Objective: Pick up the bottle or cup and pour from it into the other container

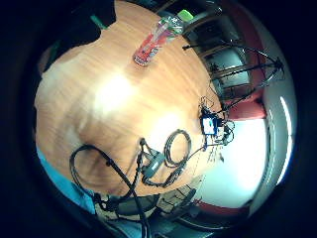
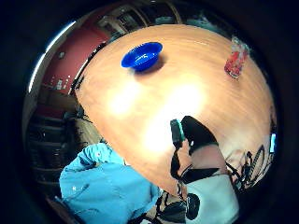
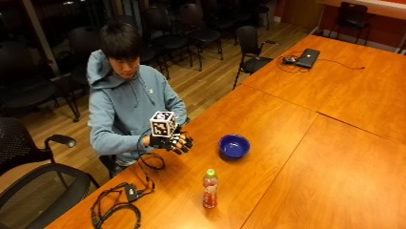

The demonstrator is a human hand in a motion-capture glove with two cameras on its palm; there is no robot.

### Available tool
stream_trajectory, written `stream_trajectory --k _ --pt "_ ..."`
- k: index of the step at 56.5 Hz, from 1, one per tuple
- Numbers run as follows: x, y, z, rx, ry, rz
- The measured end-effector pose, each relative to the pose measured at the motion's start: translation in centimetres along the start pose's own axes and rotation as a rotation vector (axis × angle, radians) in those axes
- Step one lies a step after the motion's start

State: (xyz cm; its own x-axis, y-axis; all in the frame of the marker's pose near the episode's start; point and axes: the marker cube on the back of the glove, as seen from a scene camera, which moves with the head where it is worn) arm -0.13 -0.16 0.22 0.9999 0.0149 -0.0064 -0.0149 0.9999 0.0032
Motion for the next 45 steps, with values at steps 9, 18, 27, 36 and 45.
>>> stream_trajectory --k 9,18,27,36,45 --pt "-0.5 -0.5 1.0 -0.011 0.008 0.007" --pt "-0.4 -1.4 1.4 -0.027 0.002 0.009" --pt "1.1 -2.1 1.5 -0.047 0.008 0.048" --pt "3.7 -2.5 1.6 -0.056 0.009 0.09" --pt "8.1 -2.8 1.0 -0.048 -0.035 0.146"
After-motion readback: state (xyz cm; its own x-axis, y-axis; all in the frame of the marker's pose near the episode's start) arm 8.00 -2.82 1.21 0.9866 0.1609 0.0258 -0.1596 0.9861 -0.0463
